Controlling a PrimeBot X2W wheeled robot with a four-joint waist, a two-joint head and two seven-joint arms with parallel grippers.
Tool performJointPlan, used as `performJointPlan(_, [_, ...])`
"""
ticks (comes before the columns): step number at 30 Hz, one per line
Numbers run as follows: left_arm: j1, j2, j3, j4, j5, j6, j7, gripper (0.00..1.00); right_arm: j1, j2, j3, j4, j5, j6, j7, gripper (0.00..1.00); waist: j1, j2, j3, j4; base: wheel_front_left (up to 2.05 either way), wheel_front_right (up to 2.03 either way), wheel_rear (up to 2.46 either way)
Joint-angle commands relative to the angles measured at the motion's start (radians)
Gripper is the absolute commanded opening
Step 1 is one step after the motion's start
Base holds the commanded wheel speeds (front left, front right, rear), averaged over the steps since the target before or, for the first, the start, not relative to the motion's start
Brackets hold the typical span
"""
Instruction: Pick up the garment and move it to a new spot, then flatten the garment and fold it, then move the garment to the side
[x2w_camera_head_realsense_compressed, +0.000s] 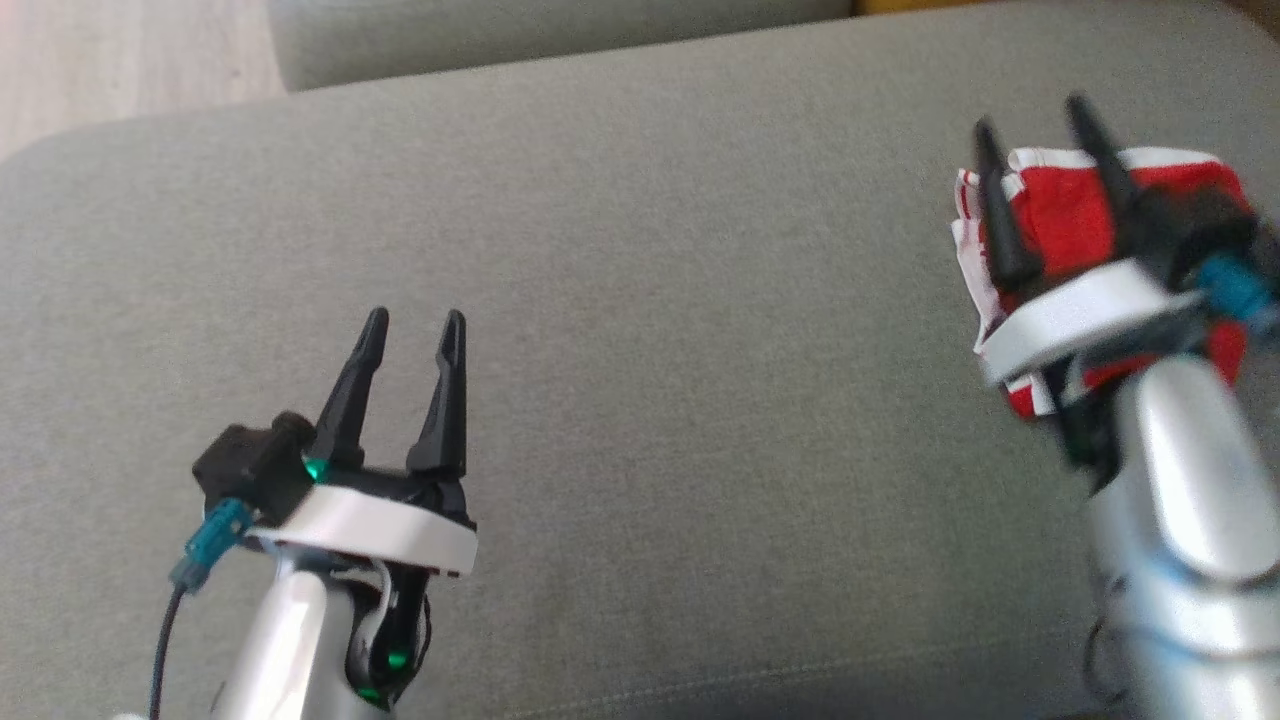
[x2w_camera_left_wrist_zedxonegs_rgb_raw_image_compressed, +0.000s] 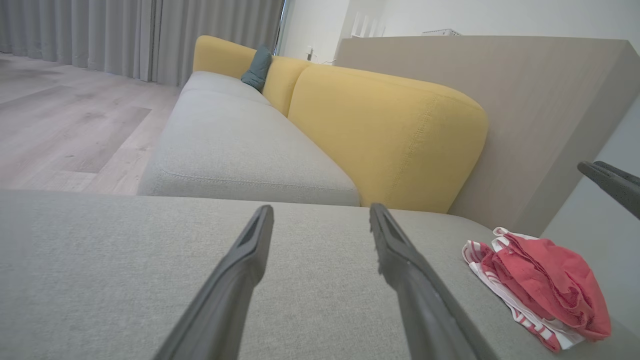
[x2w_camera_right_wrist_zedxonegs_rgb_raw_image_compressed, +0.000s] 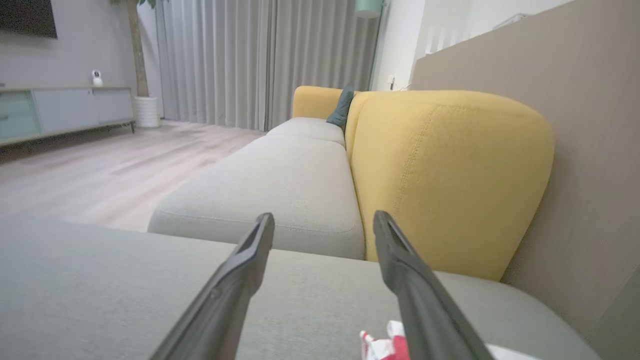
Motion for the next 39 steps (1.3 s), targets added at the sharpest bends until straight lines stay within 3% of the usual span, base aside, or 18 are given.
performJointPlan(1, [-0.013,0.007,0.037,-0.038,-0.007,0.006,-0.008,1.0,0.014,0.028,0.009,-0.04,-0.01,-0.001,-0.027,1.0,0.0,0.0,-0.027,0.023,0.0,0.0,0.0])
performJointPlan(6, [0.026,0.007,0.044,-0.044,-0.02,0.029,-0.008,1.0,0.132,0.09,-0.026,-0.049,-0.005,-0.001,-0.118,1.0,0.0,0.0,-0.069,0.045,0.0,0.0,0.0])
performJointPlan(19, [0.11,0.007,0.036,-0.064,0.012,0.045,-0.008,1.0,0.349,0.097,0.015,-0.059,0.058,-0.001,-0.211,1.0,0.0,0.0,-0.12,0.06,0.0,0.0,0.0])
performJointPlan(39, [0.132,0.007,0.072,-0.098,0.031,0.065,-0.008,1.0,0.372,0.097,0.025,-0.107,0.099,-0.001,-0.216,1.0,0.0,0.0,-0.118,0.055,0.0,0.0,0.0])
